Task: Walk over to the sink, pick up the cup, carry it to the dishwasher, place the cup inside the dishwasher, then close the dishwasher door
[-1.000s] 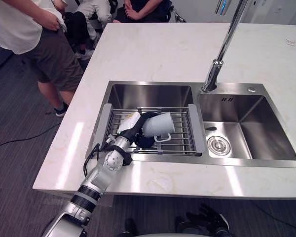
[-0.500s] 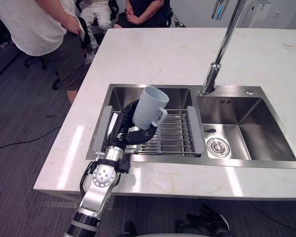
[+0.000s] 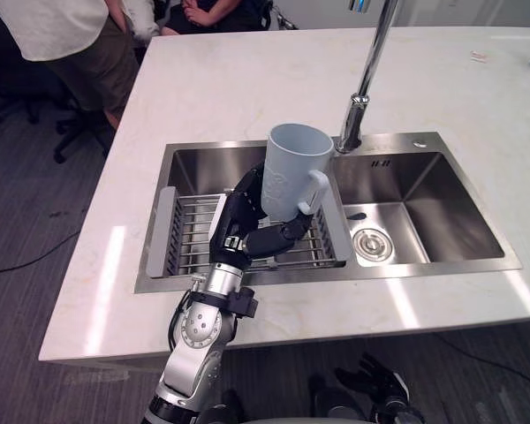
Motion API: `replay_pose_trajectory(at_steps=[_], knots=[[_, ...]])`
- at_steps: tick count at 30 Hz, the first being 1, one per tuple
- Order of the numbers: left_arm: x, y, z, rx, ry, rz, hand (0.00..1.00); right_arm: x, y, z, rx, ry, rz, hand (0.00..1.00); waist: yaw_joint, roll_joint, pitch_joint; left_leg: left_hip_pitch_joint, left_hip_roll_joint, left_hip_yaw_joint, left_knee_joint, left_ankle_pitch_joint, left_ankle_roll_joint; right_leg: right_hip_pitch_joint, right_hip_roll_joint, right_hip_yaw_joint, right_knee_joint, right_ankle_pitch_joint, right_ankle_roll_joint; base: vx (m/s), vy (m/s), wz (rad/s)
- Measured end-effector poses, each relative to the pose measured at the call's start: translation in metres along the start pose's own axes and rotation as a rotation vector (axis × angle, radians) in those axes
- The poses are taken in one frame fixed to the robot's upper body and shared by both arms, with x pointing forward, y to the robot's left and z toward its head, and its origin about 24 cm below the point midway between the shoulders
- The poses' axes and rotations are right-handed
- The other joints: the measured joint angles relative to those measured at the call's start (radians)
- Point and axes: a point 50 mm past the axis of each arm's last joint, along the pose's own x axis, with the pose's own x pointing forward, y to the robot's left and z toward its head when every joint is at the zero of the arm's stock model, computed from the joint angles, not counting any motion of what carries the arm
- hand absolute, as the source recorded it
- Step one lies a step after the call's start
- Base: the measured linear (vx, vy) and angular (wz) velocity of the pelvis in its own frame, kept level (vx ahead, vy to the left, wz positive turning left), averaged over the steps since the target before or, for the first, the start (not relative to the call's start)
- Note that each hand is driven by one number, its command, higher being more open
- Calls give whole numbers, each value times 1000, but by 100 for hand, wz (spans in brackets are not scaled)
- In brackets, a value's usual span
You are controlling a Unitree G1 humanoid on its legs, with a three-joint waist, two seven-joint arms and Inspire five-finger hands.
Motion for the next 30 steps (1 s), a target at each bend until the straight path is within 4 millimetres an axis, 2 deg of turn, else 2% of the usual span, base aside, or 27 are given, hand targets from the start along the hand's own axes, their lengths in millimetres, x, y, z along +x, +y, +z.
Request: replay_pose_trajectory(at_steps=[1, 3, 4, 5, 6, 7, 9, 10, 12, 13, 14, 16, 18, 20, 21, 22, 24, 26, 28, 30], knots=[[0, 2, 1, 1, -5, 8, 30, 0, 1, -1, -3, 2, 1, 90, 1, -5, 6, 0, 0, 1, 9, 1, 4, -27, -6, -16, 158, -75, -10, -165, -28, -5], [-6, 5, 0, -1, 1, 34, 30, -4, -3, -9, -15, 27, -7, 90, 18, -12, -2, -1, -6, -5, 22, 5, 10, -11, -7, -44, 399, -176, 18, -138, -69, 8], [-10, 8, 5, 0, -17, 52, 30, -4, -2, -10, -30, 31, 1, 90, 32, -18, -17, -36, -8, -5, 44, 6, 8, 10, -2, -40, 380, -222, 27, -104, -103, 0], [-10, 9, 8, 0, -32, 57, 30, -4, -1, -10, -34, 29, 5, 90, 44, -22, -24, -59, -11, -6, 58, 9, 5, 11, -1, -29, 331, -239, 22, -131, -174, 0], [-9, 8, 15, -8, -68, 65, 30, 0, 1, -2, -43, 10, 10, 90, 72, -15, -30, -132, -10, -13, 73, 50, -7, 19, 26, -13, 190, -260, -21, -112, -155, 2], [-8, 8, 16, -11, -77, 67, 30, 2, 2, 3, -45, -2, 13, 90, 73, -8, -27, -152, -2, -19, 72, 63, -8, 20, 37, -17, 154, -250, -66, -129, -150, 15], [-8, 6, 14, -23, -70, 73, 30, 6, 3, 13, -49, -28, 8, 90, 63, 19, -5, -177, 33, -70, 70, 97, -19, 44, 78, -60, 103, -209, -91, -144, -128, 45], [-11, 4, 11, -31, -51, 80, 30, 5, 4, 11, -45, -25, 8, 90, 65, 19, -4, -178, 50, -101, 83, 107, -29, 68, 106, -76, 94, -193, -106, -188, -172, 61], [-13, 4, 9, -35, -41, 86, 30, 4, 0, 10, -30, -30, -14, 90, 66, 20, -2, -182, 59, -154, 88, 133, -48, 91, 115, -109, 86, -187, -117, -191, -138, 63], [-12, 2, 11, -38, -51, 80, 30, 4, -3, 13, -12, -48, -38, 90, 62, 2, 0, -183, 41, -178, 63, 163, -48, 89, 98, -150, 70, -185, -141, -222, -109, 75], [-12, 0, 14, -49, -64, 73, 30, 5, -7, 18, 2, -62, -59, 90, 65, 8, 8, -191, 49, -161, 151, 95, -17, 88, 92, -174, 67, -173, -153, -217, -83, 73], [-11, -6, 15, -72, -70, 41, 30, 5, -12, 18, -2, -67, -77, 90, 64, 7, 6, -156, 48, -147, 243, 23, -20, 85, 72, -213, 55, -159, -154, -214, -13, 66], [-11, -13, 15, -92, -80, 12, 30, 4, -13, 17, -6, -66, -79, 90, 60, 11, 4, -81, 40, -145, 227, -34, -37, 83, 57, -235, 25, -135, -145, -153, 57, 57], [-11, -16, 14, -104, -78, 5, 30, 4, -13, 16, -6, -62, -79, 90, 40, 34, -12, 25, 20, -149, 50, -32, -62, 73, 55, -266, -17, -101, -127, -82, 109, 52], [-9, -17, 13, -106, -75, 2, 30, 3, -13, 14, -5, -57, -80, 90, 26, 68, -33, 73, 12, -153, -91, -8, -85, 55, 56, -294, -25, -89, -113, -61, 175, 51], [-7, -15, 9, -94, -60, 5, 30, 2, -9, 9, 7, -40, -71, 90, 32, 54, -30, 82, -13, -155, -129, 24, -76, 55, 36, -299, -30, -72, -103, -54, 180, 38], [-8, -7, 0, -74, -21, 43, 30, 0, -2, 2, 21, -23, -56, 90, 39, 43, -30, 88, -37, -160, -126, 24, -67, 66, 12, -300, -32, -59, -89, -42, 171, 12], [-9, -2, -2, -66, -7, 65, 30, 0, -1, 1, 23, -21, -54, 90, 39, 39, -30, 93, -49, -161, -126, 24, -65, 73, 1, -300, -33, -54, -82, -35, 120, 8], [-10, 2, -3, -59, -4, 82, 30, 0, -1, 2, 23, -21, -54, 90, 41, 36, -31, 92, -66, -163, -122, 19, -37, 74, -13, -301, -28, -49, -73, -64, 123, 8], [-11, 2, -3, -57, -2, 85, 30, 0, -1, 1, 23, -19, -54, 90, 41, 32, -30, 84, -75, -175, -109, 12, -25, 73, -20, -294, -16, -49, -73, -74, 84, 9]])
